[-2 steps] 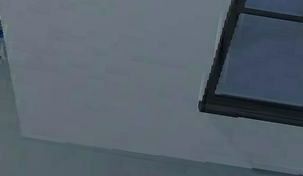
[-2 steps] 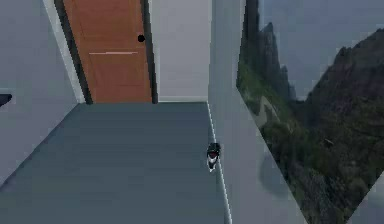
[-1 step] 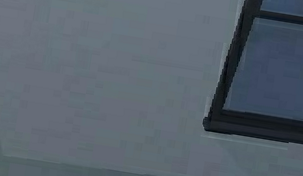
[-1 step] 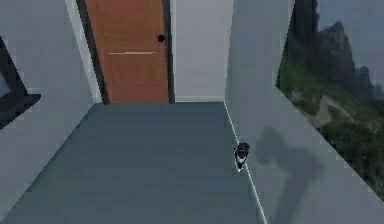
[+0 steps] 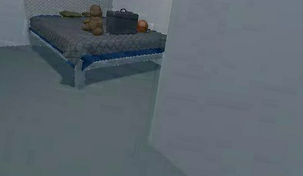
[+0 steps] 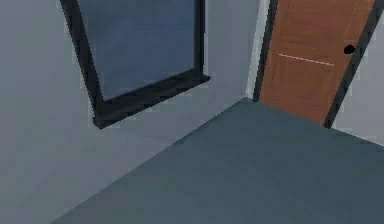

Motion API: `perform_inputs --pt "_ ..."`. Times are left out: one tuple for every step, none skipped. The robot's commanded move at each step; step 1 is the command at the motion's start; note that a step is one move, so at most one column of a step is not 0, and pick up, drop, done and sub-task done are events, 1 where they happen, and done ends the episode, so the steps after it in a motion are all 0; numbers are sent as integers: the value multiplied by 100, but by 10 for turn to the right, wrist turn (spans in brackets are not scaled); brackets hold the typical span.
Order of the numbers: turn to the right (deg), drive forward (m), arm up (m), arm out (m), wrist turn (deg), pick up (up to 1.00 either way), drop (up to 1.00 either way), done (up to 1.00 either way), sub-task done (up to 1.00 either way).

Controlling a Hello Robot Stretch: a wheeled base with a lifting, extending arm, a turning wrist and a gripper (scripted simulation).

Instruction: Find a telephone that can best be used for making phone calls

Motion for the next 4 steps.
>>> perform_inputs --pt "-180 0 0 0 0 0 0 0 0" --pt "0 100 0 0 0 0 0 0 0" --pt "-60 0 0 0 0 0 0 0 0" --pt "0 60 0 0 0 0 0 0 0"
